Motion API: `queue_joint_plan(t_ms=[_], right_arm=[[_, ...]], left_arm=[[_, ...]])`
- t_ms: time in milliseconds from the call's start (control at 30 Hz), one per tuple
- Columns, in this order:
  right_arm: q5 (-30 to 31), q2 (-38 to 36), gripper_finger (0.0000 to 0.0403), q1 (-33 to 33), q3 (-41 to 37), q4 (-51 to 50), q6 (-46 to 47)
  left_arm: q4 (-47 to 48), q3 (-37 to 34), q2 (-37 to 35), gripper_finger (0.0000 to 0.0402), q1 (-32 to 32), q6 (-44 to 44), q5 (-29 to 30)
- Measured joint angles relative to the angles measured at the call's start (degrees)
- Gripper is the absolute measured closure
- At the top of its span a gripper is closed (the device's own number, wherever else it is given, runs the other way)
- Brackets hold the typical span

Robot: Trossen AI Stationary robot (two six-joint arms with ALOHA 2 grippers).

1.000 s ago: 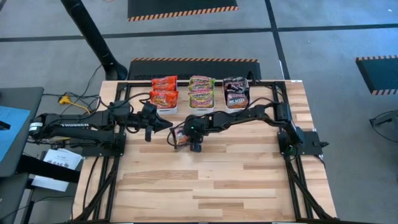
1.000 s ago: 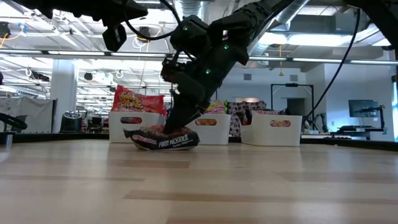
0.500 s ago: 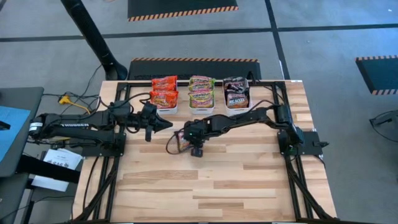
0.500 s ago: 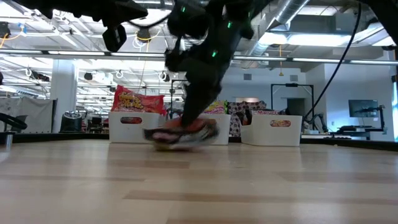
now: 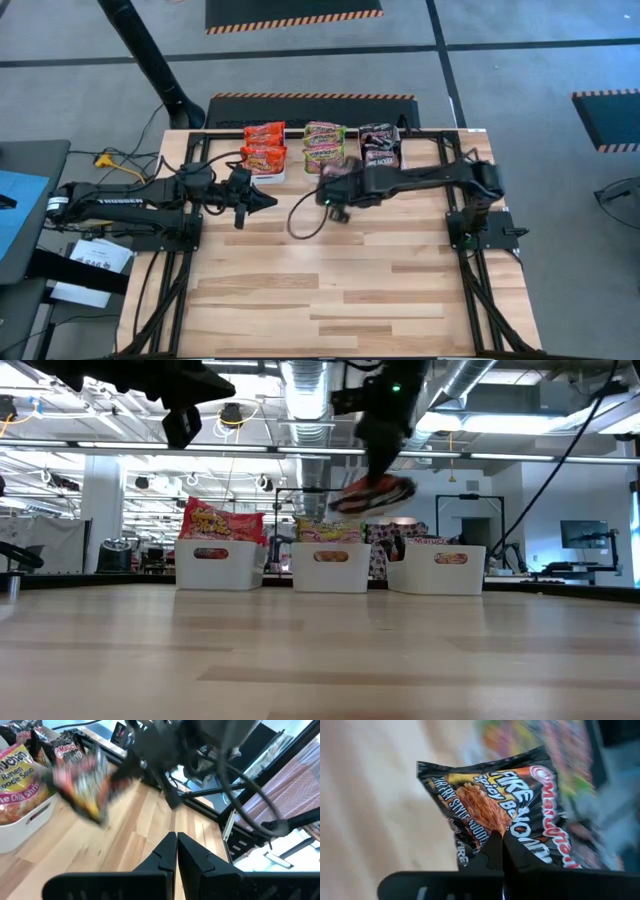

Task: Sort Maruchan noodles
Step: Put the black noodle pack into the right white bin

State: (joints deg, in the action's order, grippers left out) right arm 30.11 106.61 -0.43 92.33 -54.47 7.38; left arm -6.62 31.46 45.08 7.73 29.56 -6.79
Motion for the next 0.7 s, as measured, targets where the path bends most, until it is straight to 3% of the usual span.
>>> queue_joint_plan(t_ms=[233, 400, 567, 700], right_arm=[[9.8, -6.4, 0.0400, -3.3, 0.0, -11.7, 1.3], [12.0, -10.3, 0.0399, -6.5, -3.0, -14.4, -0.3], [12.1, -15.5, 0.0399, -10.2, -12.4, -12.6, -3.0], [11.7, -19.4, 0.0400, -12.6, -22.0, -6.1, -10.6]], left_arm=[[-0.3, 0.0, 0.0, 0.0401, 0.0, -2.8, 1.4], [-0.3, 0.0, 0.0, 0.0401, 0.0, -3.9, 3.5], [-0.6, 0.0, 0.0, 0.0401, 1.0, -4.0, 4.6], [-0.6, 0.0, 0.0, 0.0401, 2.8, -5.7, 5.8]])
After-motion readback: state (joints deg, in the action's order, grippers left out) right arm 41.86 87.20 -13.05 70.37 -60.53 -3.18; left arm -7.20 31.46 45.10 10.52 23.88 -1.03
